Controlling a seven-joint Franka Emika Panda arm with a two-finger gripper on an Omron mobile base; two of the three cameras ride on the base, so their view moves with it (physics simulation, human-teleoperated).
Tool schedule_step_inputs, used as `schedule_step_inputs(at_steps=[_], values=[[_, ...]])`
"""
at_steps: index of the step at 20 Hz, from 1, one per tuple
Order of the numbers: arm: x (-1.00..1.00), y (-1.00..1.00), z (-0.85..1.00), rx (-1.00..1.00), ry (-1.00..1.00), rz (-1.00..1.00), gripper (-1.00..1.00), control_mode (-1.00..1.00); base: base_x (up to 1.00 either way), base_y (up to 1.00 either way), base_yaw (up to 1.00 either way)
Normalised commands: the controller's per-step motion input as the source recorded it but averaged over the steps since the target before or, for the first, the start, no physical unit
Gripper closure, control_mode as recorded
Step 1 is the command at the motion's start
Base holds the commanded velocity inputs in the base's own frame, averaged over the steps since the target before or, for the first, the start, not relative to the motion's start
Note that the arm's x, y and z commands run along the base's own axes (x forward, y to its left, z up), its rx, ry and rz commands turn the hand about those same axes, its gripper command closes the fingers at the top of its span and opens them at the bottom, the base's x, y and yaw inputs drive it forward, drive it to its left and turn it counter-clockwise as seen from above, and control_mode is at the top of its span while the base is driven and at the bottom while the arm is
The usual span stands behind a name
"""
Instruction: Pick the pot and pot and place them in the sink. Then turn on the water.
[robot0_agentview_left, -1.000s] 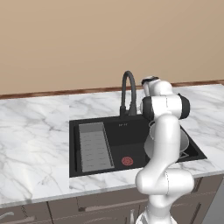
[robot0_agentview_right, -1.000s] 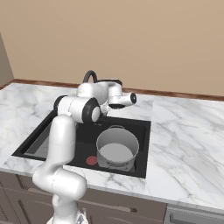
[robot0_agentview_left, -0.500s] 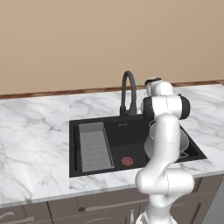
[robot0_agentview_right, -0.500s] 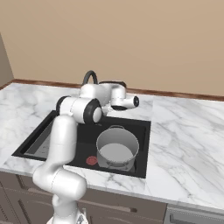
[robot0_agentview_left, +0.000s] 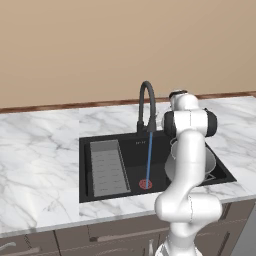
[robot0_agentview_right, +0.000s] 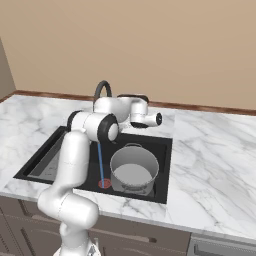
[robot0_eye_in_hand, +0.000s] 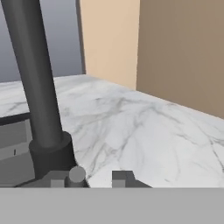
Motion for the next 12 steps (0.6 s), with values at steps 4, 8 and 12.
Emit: schedule_step_inputs(at_steps=[4, 8, 12], values=[[0.00, -0.83, -0.35, 0.03, 0.06, 0.00, 1.00, -1.00, 0.00, 0.00, 0.00], [0.00, -0.79, -0.38, 0.03, 0.06, 0.00, 1.00, -1.00, 0.00, 0.00, 0.00], [0.00, -0.79, -0.40, 0.03, 0.05, 0.00, 1.00, -1.00, 0.00, 0.00, 0.00]])
